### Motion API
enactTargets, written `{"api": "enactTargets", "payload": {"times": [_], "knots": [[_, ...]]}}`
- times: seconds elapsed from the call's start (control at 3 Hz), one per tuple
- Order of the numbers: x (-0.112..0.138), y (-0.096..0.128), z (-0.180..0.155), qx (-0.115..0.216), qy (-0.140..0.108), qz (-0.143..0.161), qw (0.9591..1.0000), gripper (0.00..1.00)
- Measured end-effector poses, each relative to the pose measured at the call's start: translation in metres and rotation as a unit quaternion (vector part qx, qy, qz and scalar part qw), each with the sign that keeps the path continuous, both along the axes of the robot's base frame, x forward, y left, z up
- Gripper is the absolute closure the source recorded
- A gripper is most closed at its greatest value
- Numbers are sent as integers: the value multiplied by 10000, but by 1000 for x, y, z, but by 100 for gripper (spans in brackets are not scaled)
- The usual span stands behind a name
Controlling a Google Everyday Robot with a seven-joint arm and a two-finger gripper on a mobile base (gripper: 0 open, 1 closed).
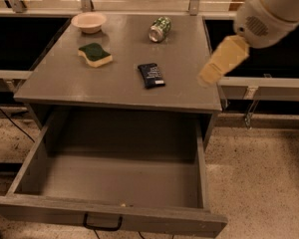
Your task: Place rxbar blueberry into top drawer
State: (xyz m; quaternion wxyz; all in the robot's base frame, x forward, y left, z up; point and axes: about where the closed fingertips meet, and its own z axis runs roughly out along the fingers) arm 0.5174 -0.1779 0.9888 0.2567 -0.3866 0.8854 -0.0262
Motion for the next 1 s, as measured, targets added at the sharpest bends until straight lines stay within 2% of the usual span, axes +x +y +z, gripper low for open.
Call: {"api": "enactTargets", "payload": {"times": [0.33,0.67,1.0], "knots": [[53,49,-21,432,408,173,9981,0],[53,49,-21,431,407,171,9981,0],[65,46,-31,214,388,-233,9987,0]]}}
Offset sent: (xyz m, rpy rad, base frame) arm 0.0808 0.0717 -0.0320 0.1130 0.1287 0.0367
